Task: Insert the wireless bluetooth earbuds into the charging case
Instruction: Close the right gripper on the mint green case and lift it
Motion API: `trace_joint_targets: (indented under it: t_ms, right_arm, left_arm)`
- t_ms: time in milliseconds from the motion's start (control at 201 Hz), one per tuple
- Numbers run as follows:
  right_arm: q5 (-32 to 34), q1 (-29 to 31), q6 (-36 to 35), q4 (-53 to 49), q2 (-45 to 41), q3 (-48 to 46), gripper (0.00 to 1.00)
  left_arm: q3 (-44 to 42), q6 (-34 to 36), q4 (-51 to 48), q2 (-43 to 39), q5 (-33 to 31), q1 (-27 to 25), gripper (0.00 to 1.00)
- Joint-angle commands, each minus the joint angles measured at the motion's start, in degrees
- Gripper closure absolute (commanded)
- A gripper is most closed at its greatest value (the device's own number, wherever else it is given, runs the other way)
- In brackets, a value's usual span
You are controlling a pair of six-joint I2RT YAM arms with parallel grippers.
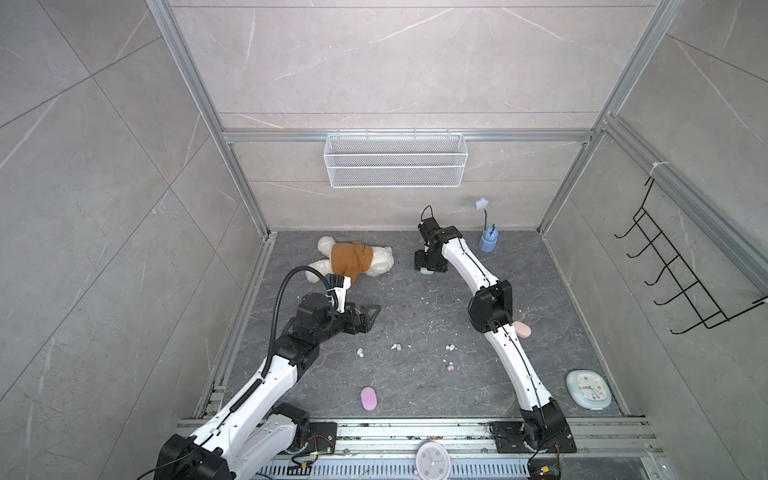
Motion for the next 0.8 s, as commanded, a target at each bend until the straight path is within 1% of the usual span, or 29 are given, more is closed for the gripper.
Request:
trace_joint_targets:
  t_ms: [0,159,368,602,791]
  right_arm:
    - [0.1,0.4,0.2,-1.6,0.7,1.6,0.29]
    - [0.1,0.5,0.3,-1.6,0.6,1.8,0.32]
    - [0.4,0.5,0.2,-1.6,0.4,2.1,0.4]
    - [-0.1,0.8,-0.1,-3.8,-0.7,3.5,0.41]
    - [-1.7,1.5,-0.8,-5.8,-5.2,3.6,0.41]
  left_arm:
    - [1.4,-0.7,2.4,0.2,1.4,0.3,0.0]
    - [1.4,-0.7,2.5,0.4,1.6,0.3,0.0]
    - [1.5,-0.7,2.5,0.6,1.9,0.4,0.0]
    - [2.2,0.5,1.7,1.0,2.9,0.3,0.0]
    - [4.6,3.8,-1.6,1.7,4.1,0.3,0.0]
